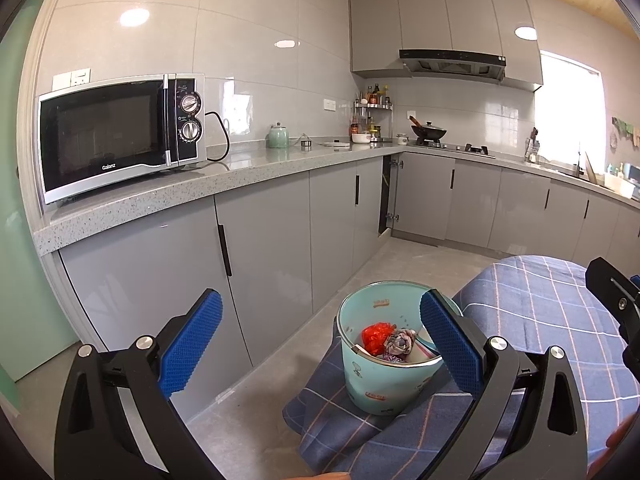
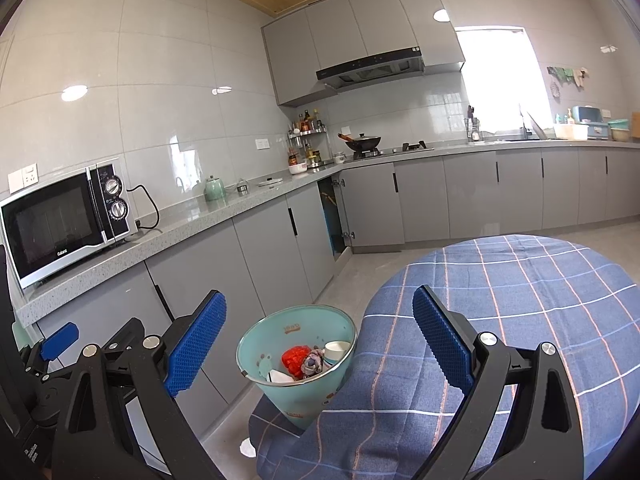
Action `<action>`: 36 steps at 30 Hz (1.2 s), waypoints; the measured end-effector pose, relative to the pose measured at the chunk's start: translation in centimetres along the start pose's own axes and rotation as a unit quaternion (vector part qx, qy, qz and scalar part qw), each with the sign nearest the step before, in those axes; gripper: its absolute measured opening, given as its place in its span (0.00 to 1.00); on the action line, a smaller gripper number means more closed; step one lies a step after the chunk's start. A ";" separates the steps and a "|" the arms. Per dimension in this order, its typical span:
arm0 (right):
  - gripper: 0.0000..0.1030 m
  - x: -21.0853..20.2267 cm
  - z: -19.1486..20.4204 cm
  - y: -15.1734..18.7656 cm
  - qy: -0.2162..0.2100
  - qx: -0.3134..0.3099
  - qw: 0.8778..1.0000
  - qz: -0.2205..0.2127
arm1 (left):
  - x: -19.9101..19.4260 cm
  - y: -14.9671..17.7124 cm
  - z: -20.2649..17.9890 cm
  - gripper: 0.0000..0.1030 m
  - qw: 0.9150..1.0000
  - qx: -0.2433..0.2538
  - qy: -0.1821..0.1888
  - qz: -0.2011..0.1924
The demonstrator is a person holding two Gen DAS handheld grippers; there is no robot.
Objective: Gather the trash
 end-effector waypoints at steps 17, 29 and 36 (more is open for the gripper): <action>0.90 0.1 -0.2 0.1 0.004 0.001 1.000 0.003 | 0.7 0.2 0.0 0.95 1.000 -0.002 0.007 0.010; 0.90 0.4 -0.5 0.4 0.009 0.003 1.000 0.009 | 1.8 0.6 0.0 0.94 0.999 0.000 -0.001 0.032; 0.90 0.8 -0.3 0.6 0.009 0.000 1.000 0.015 | 2.4 1.2 -0.2 0.94 0.999 0.005 0.007 0.048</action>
Point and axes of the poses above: each gripper's, at about its wrist camera, not at the fingertips, and x roughly the way its jaws point, z to its left, y to its underside, the point moved 3 cm from there along x, roughly the way its jaws point, and after that the axes turned 13 degrees about y, right-handed, at the moved point
